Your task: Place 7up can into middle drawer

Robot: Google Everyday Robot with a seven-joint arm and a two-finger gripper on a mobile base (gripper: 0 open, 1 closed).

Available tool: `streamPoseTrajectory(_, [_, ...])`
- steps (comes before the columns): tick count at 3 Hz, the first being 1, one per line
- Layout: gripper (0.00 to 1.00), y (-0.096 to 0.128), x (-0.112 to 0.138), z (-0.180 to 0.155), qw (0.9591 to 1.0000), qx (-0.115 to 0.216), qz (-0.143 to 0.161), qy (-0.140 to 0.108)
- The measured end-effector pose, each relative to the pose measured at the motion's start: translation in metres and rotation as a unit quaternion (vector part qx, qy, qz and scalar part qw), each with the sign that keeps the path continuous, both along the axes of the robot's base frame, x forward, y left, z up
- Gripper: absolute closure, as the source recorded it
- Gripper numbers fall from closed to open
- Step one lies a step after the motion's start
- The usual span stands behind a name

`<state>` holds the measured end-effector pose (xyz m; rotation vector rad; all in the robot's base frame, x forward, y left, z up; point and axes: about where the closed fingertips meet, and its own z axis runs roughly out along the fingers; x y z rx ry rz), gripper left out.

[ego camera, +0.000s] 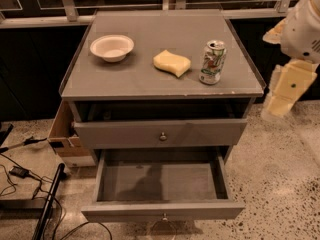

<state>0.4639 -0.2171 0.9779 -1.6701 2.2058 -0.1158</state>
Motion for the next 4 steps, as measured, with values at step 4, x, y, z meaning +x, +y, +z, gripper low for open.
streamPoseTrajectory(4, [0.00,-0.029,0.184,-0.010,0.9768,0.161,-0.094,-0.105])
